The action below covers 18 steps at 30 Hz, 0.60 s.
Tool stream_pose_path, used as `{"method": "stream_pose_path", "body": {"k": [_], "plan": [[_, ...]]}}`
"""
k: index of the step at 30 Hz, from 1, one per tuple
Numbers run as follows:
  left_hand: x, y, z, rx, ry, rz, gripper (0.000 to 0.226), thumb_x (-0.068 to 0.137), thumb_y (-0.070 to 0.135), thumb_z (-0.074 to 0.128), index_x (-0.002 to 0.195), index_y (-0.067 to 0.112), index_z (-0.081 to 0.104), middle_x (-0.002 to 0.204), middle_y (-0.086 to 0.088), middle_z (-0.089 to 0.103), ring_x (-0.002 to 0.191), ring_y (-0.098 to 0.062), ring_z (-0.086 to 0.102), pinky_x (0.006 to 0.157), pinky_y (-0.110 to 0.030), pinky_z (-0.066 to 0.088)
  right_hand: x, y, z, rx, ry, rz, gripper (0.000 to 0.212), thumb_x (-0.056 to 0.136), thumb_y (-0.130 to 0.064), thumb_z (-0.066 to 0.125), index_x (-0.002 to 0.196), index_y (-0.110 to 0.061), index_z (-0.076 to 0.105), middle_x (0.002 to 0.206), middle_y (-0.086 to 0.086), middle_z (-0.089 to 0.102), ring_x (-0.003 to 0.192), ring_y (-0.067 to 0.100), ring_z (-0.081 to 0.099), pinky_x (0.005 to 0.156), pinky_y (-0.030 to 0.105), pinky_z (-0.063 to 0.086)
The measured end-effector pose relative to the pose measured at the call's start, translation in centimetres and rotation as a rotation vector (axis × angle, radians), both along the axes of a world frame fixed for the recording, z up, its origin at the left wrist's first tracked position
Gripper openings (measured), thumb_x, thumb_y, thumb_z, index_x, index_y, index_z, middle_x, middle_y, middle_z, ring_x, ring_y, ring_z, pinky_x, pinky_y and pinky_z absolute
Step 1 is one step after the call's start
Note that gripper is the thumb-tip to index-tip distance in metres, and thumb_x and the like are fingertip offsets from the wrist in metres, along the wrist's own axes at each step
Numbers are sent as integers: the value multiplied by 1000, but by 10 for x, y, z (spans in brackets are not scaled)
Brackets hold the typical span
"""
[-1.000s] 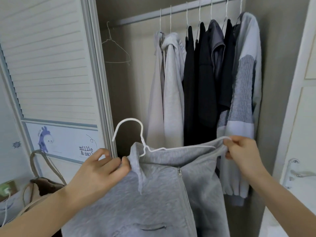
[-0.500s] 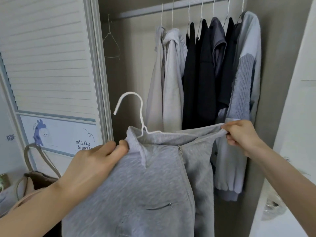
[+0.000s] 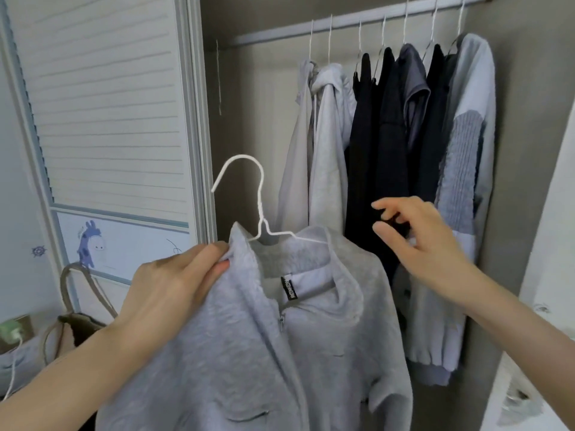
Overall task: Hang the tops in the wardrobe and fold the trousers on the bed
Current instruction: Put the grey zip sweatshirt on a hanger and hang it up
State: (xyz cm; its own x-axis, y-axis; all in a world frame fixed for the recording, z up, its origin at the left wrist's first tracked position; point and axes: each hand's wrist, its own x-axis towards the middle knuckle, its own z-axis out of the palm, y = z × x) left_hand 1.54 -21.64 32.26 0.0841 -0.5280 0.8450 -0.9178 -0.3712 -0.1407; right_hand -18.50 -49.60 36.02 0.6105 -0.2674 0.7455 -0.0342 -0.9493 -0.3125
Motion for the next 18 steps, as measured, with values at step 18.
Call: {"method": "stream_pose_path", "body": {"k": [18], "plan": [[12, -19, 17, 4, -94, -53, 25, 100, 44, 40, 99, 27, 59, 72, 9, 60, 55, -14, 57, 41, -25, 41, 19, 15, 4, 450, 233, 370, 58, 81, -57, 62, 71, 1, 58, 69, 11, 54, 67, 16, 49, 62, 32, 41]]}}
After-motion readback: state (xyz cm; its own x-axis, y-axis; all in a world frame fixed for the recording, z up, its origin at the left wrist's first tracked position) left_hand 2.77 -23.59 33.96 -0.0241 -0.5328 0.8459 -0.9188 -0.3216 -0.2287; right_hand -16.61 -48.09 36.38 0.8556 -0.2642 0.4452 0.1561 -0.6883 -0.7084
